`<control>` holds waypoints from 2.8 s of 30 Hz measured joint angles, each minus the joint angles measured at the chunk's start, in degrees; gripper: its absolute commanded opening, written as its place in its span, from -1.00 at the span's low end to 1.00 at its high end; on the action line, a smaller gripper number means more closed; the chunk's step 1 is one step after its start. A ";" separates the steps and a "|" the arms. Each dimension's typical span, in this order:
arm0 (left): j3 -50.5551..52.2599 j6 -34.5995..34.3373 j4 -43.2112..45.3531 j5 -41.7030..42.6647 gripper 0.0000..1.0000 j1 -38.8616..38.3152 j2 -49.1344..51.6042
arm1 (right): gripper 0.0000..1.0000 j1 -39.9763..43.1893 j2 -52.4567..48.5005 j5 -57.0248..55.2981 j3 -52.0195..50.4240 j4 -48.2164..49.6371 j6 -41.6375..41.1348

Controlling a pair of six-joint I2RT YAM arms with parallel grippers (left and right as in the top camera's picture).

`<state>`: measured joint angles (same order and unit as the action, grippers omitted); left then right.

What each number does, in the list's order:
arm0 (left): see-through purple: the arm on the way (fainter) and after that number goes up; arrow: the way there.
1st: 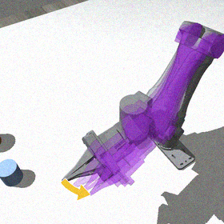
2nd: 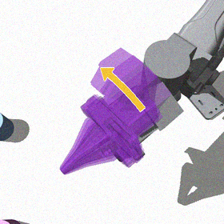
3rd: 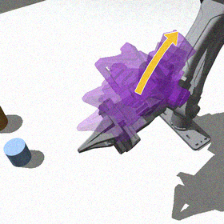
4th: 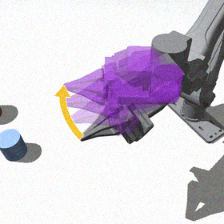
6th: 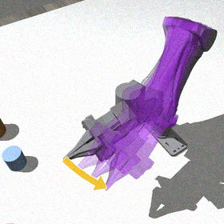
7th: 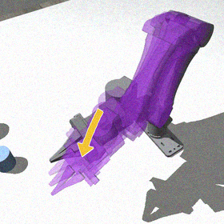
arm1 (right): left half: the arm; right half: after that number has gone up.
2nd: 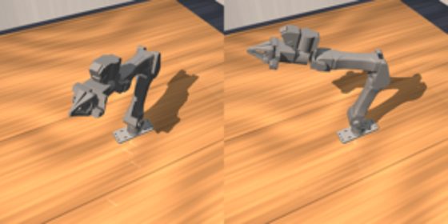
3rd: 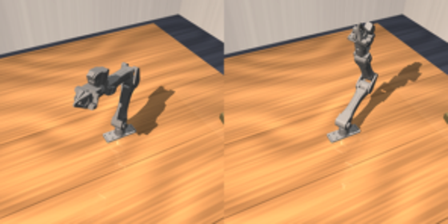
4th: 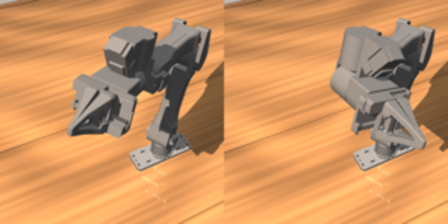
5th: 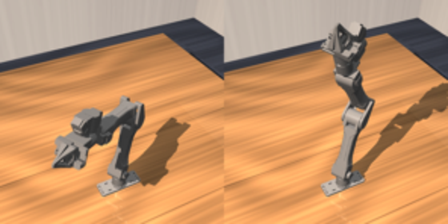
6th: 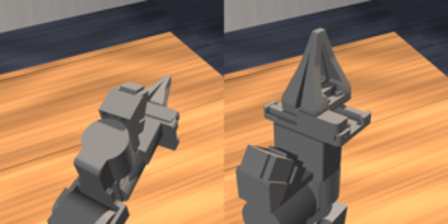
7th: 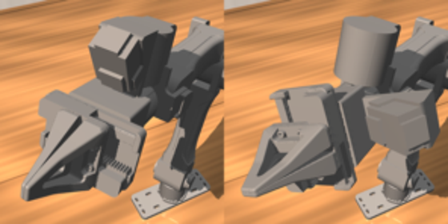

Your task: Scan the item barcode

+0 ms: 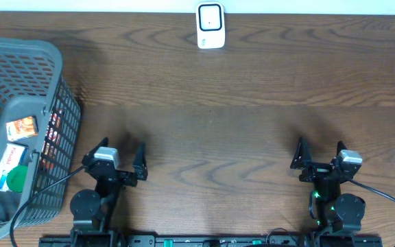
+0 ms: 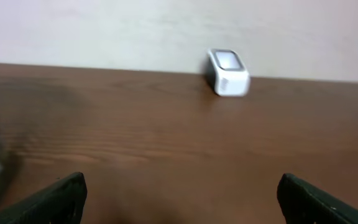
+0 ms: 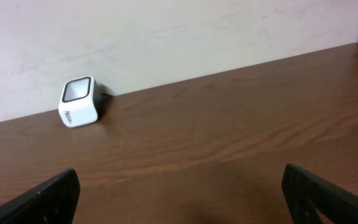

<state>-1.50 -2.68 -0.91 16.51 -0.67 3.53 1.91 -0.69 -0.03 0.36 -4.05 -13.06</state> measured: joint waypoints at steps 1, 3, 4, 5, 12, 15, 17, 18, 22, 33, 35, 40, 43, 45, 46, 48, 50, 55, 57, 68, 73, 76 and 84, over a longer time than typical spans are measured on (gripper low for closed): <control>-0.31 0.13 -0.46 1.20 0.95 0.00 0.55 | 0.98 0.00 0.00 0.00 0.00 0.00 0.00; -1.05 0.22 -1.49 4.11 0.96 0.00 2.12 | 0.98 0.00 0.00 0.00 0.00 0.00 0.00; -1.66 0.24 -1.92 5.31 0.96 0.00 3.13 | 0.99 0.00 0.00 0.00 0.00 0.00 0.00; -2.89 0.37 -2.27 6.78 0.96 0.00 4.66 | 0.98 0.00 0.00 0.00 0.00 0.00 0.00; -21.46 1.18 -9.90 13.05 0.96 0.00 18.58 | 0.98 0.00 -0.04 0.00 0.00 0.04 -0.02; -32.85 1.25 -18.78 14.21 0.96 0.00 26.05 | 0.99 0.00 -0.07 0.00 0.00 0.00 -0.02; -41.31 1.27 -26.40 14.97 0.96 0.00 31.26 | 0.98 0.00 -0.04 0.00 0.00 0.07 -0.02; -45.62 1.18 -31.01 15.52 0.96 0.00 33.66 | 0.98 0.00 -0.04 0.00 0.00 0.00 -0.02; -54.97 1.25 -39.60 17.20 0.95 0.00 39.23 | 0.98 0.00 -0.04 0.00 0.00 0.00 -0.04; -71.45 -3.21 -46.77 14.34 0.96 0.00 46.88 | 0.99 0.00 -0.04 0.00 0.00 0.00 -0.07; -82.64 -4.00 -56.85 7.82 0.96 -0.07 50.93 | 0.98 0.00 -0.02 0.00 0.00 -0.04 -0.11; -112.15 -9.60 -73.77 -10.93 0.96 2.62 64.46 | 0.98 0.00 -0.04 0.00 0.00 0.07 -0.15; -122.55 -14.67 -77.94 -17.11 0.96 7.89 71.45 | 0.99 0.00 -0.07 0.00 0.00 0.00 -0.17; -125.46 -18.14 -79.65 -19.54 0.96 12.24 75.32 | 0.99 0.00 -0.07 0.00 0.00 0.00 -0.15; -125.79 -19.67 -80.48 -20.33 0.95 14.40 76.91 | 0.99 0.00 -0.07 0.00 0.00 0.02 -0.15; -125.87 -24.09 -83.62 -21.57 0.96 19.80 80.41 | 0.98 0.00 -0.04 0.00 0.00 0.00 -0.15; -125.74 -29.14 -87.12 -22.62 0.96 26.21 84.78 | 0.99 0.00 -0.04 0.00 0.00 0.00 -0.15; -124.13 -37.90 -91.30 -23.37 0.96 36.59 89.35 | 0.98 0.00 -0.07 0.00 0.00 0.00 -0.15; -122.25 -39.78 -91.27 -23.58 0.96 39.43 89.59 | 0.99 0.00 -0.07 0.00 0.00 0.00 -0.15; -104.52 -42.56 -85.99 -24.20 0.96 44.92 89.57 | 0.99 0.00 -0.04 0.00 0.00 0.00 -0.15; -95.41 -42.53 -81.40 -24.20 0.96 44.92 89.59 | 0.99 0.00 -0.07 0.00 0.00 0.00 -0.15; -91.34 -42.25 -78.66 -24.26 0.96 44.92 89.57 | 0.99 0.00 -0.04 0.00 0.00 0.02 -0.15; -81.11 -40.72 -69.70 -24.22 0.96 44.92 89.18 | 0.99 0.00 -0.04 0.00 0.00 0.00 -0.17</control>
<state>-82.61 -43.40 -70.61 -7.70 44.25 92.71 1.91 -0.73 -0.03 0.36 -4.05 -13.23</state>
